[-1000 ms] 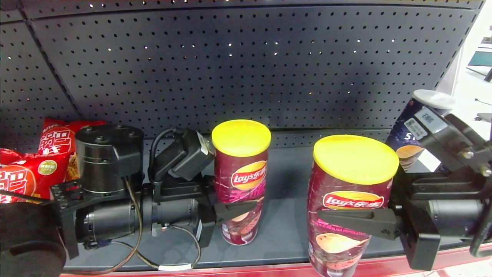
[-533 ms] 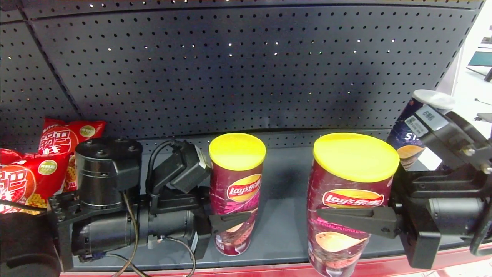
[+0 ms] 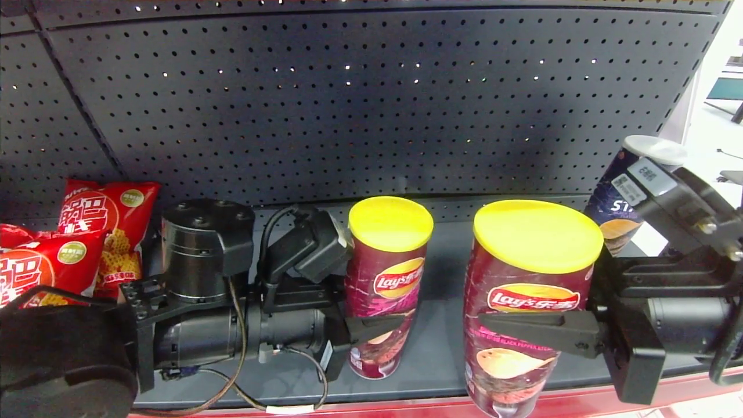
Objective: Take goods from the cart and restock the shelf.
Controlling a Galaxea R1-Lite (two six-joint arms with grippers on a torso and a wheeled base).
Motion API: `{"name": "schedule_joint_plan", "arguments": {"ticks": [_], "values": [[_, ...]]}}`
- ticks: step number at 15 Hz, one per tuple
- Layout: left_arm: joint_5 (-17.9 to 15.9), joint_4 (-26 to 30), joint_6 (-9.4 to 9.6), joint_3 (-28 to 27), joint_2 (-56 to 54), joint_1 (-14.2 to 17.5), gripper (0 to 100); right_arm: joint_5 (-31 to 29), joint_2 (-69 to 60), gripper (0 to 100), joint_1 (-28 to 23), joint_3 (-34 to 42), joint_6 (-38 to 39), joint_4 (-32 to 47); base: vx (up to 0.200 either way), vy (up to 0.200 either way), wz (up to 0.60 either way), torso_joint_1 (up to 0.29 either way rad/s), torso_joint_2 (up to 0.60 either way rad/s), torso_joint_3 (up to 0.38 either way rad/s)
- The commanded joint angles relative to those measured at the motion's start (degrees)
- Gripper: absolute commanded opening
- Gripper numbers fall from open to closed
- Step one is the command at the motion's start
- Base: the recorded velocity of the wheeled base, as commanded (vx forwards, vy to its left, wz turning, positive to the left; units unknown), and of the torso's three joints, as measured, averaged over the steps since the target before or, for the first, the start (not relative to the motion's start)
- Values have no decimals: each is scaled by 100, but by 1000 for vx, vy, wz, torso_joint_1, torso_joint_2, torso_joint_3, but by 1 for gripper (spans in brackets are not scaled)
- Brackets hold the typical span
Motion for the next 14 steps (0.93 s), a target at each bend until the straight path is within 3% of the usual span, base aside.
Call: {"name": "schedule_joint_plan", "arguments": {"ticks": [1,9,10,14], "values": [[14,-3,-5,27,65,-54,0,3,-2,0,-11,-1,-3,-3,0,0,0,0,0,0],[14,-3,-5,344,47,113,0,3,-11,0,-11,16,-3,-3,0,0,0,0,0,0],[14,-3,4,405,30,183,100,3,-20,0,-11,25,-3,-3,0,0,0,0,0,0],[14,-12,4,493,-49,297,100,3,-28,0,-11,34,-3,-3,0,0,0,0,0,0]]}}
